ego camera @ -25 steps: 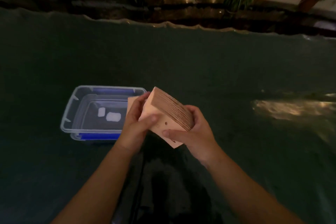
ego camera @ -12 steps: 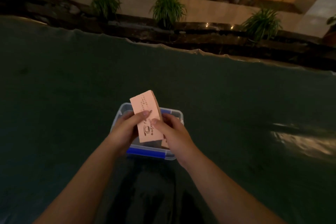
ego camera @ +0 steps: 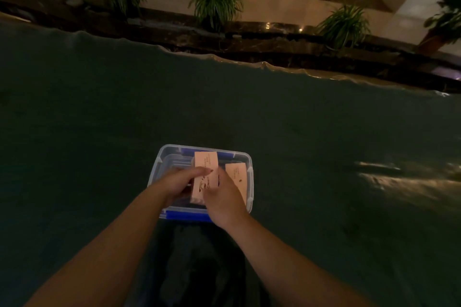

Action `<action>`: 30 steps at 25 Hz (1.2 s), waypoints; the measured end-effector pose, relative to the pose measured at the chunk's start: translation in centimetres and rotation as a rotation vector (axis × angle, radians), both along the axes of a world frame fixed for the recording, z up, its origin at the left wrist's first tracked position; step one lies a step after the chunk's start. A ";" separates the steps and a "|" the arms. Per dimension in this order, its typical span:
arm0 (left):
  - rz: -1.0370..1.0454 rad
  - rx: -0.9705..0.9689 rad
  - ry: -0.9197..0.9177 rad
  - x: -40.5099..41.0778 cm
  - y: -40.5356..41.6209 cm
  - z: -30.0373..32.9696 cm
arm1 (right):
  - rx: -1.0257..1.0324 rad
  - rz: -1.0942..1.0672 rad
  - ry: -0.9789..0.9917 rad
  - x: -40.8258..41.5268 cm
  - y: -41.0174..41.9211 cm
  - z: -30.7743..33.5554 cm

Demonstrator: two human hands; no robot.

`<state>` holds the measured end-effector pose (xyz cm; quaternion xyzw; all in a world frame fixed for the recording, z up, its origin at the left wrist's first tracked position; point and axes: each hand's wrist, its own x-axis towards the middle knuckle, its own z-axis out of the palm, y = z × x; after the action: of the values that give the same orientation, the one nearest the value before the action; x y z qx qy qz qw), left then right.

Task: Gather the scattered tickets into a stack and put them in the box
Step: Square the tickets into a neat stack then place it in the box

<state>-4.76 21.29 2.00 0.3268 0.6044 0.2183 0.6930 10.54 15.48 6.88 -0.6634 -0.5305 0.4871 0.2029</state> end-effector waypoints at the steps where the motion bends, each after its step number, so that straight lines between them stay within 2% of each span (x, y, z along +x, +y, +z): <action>1: -0.020 -0.011 0.006 0.3 0.3 -0.3 | -0.003 -0.001 -0.048 0.0 0.2 -0.3; 8: -0.060 -0.041 0.030 0.8 0.9 -1.2 | -0.007 -0.009 -0.226 -0.4 1.2 -1.8; 21: -0.012 -0.055 0.063 1.0 0.2 -0.3 | 0.030 0.012 -0.268 -1.1 1.3 -1.8; 30: -0.098 -0.030 0.162 2.9 -0.1 0.4 | 0.053 0.073 -0.329 0.0 1.1 -2.9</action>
<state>-1.85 21.17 2.38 0.3621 0.6451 0.1478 0.6564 10.55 16.56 4.02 -0.7090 -0.5929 0.3648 0.1128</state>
